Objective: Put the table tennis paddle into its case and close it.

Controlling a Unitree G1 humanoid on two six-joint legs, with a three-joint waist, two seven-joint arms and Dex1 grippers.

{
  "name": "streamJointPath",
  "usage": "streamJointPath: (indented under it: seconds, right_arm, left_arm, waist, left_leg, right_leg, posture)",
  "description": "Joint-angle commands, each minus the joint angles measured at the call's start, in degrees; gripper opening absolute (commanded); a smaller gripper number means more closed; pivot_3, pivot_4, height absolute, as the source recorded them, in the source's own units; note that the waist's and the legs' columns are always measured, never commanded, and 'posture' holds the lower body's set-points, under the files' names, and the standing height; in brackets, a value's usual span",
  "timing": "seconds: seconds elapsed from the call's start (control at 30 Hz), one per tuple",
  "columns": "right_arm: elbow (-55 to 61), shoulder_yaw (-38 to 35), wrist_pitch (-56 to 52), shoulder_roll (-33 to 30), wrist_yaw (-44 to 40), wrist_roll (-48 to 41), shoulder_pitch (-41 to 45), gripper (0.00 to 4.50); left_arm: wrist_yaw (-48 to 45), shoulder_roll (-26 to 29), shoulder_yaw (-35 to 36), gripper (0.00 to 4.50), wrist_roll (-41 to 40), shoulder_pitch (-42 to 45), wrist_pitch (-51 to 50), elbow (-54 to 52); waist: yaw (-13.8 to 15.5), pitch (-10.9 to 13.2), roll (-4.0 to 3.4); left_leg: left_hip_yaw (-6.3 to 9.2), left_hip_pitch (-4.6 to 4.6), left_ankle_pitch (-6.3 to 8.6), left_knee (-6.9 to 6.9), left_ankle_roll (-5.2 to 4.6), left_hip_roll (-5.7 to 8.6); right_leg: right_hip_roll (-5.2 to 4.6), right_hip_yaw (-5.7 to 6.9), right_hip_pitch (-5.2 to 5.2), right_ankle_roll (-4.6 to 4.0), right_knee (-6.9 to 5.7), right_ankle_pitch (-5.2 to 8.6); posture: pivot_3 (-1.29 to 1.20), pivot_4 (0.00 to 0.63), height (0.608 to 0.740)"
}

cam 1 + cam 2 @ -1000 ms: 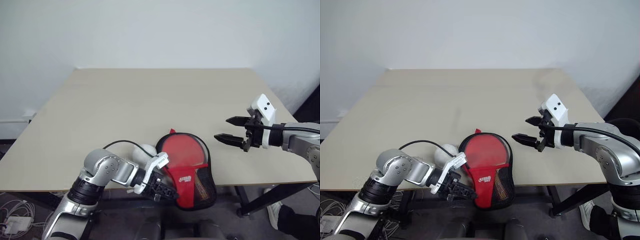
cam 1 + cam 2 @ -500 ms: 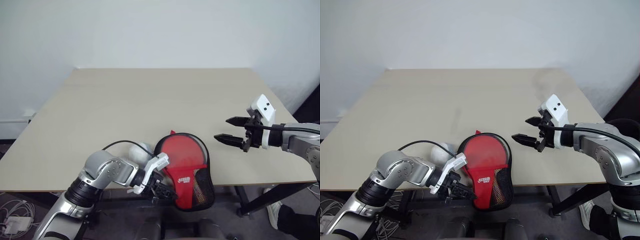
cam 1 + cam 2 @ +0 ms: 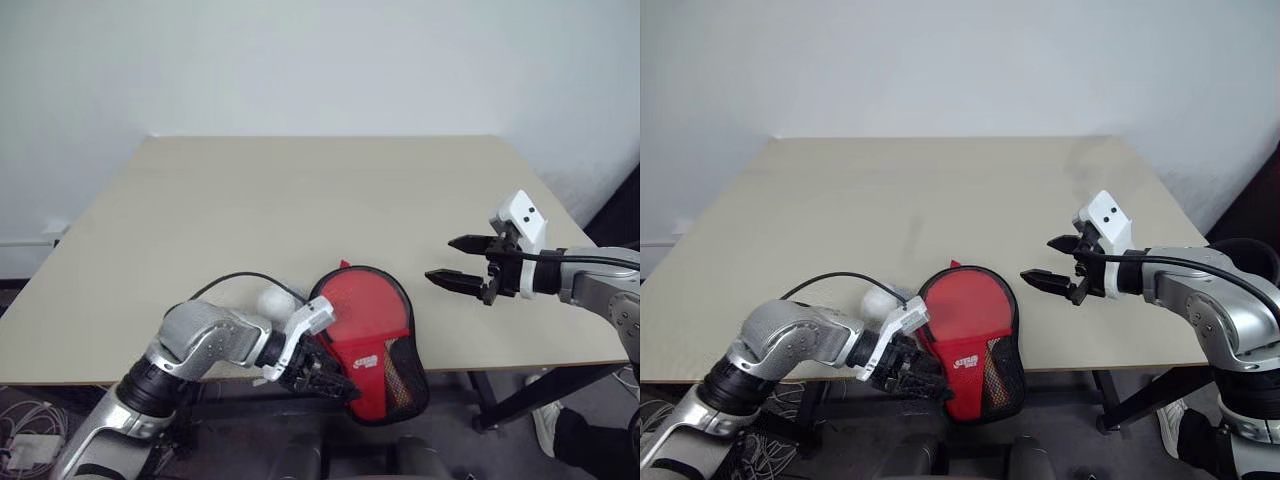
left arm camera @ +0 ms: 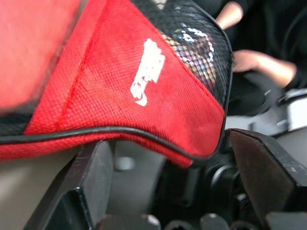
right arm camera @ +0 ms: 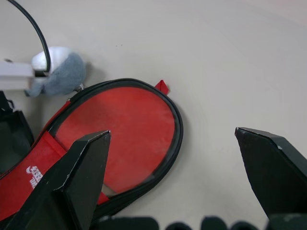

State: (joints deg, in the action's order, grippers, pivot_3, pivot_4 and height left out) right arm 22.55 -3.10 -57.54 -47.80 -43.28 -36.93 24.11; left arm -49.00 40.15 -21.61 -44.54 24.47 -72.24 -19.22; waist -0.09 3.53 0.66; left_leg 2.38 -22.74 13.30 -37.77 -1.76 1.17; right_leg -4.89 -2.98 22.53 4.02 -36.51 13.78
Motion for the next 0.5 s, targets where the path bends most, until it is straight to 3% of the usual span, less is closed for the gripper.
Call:
streamJointPath:
  seconds: [0.03,0.23,0.5]
  right_arm:
    - [-0.3,-0.4,1.3,0.3,-0.2,0.3,1.7,4.5]
    - [-1.3,0.8,1.9,0.9,-0.8,0.6,2.8,4.5]
    - [-2.5,2.0,2.3,1.5,-1.5,1.1,4.7,4.5]
  left_arm:
    - [-5.5,4.3,-0.1,3.75,5.1,-0.6,11.5,-5.5]
    - [-8.9,7.3,2.8,3.75,6.4,-0.1,16.0,-6.0]
    - [-8.2,9.4,2.2,3.75,6.8,-2.7,11.7,-4.9]
  waist:
    - [0.0,0.0,0.0]
    - [0.0,0.1,-0.01]
    - [0.0,0.2,0.0]
  left_leg:
    - [0.0,0.0,0.03,0.0,0.04,0.0]
    - [-0.01,-0.01,0.07,0.01,0.1,-0.01]
    - [-0.03,-0.01,0.0,0.04,-0.05,-0.04]
  right_leg:
    - [0.0,0.0,0.01,0.0,0.01,0.0]
    - [-0.02,0.01,0.04,0.0,0.08,0.0]
    - [0.04,0.0,0.0,0.02,0.07,0.0]
  posture:
    - [0.0,0.0,0.74]
    - [0.0,0.0,0.74]
    - [0.0,0.0,0.74]
